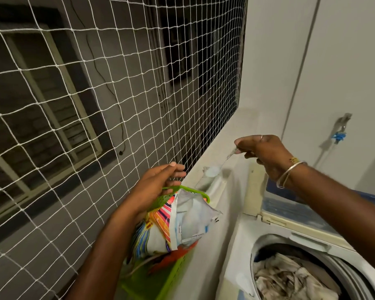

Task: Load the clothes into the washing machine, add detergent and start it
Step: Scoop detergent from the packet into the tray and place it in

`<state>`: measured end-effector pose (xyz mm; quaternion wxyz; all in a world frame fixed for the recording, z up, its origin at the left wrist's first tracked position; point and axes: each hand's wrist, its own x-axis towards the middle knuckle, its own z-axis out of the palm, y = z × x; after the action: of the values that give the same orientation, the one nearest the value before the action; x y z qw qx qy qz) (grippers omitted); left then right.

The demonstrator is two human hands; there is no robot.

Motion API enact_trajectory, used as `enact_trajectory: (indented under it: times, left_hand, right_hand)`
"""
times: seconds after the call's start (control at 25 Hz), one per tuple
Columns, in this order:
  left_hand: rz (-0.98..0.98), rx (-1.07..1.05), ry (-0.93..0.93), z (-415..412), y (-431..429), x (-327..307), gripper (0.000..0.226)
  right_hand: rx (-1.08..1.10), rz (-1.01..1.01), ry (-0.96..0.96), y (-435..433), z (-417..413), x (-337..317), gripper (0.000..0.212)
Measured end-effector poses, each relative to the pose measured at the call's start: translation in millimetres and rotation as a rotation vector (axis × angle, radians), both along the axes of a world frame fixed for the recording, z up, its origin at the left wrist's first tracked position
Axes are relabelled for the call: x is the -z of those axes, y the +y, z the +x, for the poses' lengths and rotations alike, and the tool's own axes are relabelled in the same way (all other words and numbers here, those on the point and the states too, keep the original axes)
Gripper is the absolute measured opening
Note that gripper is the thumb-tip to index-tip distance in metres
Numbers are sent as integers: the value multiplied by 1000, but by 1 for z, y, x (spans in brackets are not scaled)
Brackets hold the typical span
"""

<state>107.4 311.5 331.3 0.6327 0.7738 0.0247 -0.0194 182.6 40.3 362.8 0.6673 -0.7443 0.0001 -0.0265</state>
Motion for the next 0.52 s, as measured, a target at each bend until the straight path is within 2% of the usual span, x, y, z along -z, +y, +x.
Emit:
enact_trajectory:
  times: [0.2, 0.4, 0.52]
  left_hand:
    - [5, 23, 2, -5, -4, -2, 35]
    - [-16, 35, 0, -11, -2, -1, 33]
    - [7, 58, -10, -12, 1, -2, 34]
  right_hand:
    - [-134, -57, -14, 7, -50, -15, 12]
    - [-196, -62, -111, 44, -84, 10, 11]
    - [-160, -264, -286, 67, -103, 36, 6]
